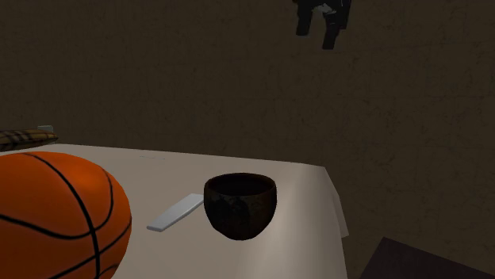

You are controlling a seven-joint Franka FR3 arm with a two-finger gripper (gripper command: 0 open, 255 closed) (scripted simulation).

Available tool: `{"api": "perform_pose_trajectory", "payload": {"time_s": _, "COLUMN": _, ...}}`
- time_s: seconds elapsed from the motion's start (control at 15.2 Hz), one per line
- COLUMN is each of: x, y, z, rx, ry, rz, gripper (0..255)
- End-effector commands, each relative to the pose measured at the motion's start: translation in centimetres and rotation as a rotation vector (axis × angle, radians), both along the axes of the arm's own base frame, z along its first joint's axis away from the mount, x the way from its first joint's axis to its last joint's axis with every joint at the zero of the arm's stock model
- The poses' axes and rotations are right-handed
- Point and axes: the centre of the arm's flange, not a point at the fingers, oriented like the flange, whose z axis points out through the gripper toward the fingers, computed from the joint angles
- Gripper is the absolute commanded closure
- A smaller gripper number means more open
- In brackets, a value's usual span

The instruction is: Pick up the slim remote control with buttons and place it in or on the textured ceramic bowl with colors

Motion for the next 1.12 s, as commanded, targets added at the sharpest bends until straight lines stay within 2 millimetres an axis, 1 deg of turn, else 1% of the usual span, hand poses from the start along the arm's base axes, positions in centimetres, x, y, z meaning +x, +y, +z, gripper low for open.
{"api": "perform_pose_trajectory", "payload": {"time_s": 0.0, "x": 0.0, "y": 0.0, "z": 0.0, "rx": 0.0, "ry": 0.0, "rz": 0.0, "gripper": 0}}
{"api": "perform_pose_trajectory", "payload": {"time_s": 0.53, "x": 6.4, "y": 5.5, "z": -6.9, "rx": 0.006, "ry": 0.037, "rz": -0.214, "gripper": 0}}
{"api": "perform_pose_trajectory", "payload": {"time_s": 1.06, "x": 13.5, "y": 9.7, "z": -14.1, "rx": 0.013, "ry": 0.075, "rz": -0.428, "gripper": 0}}
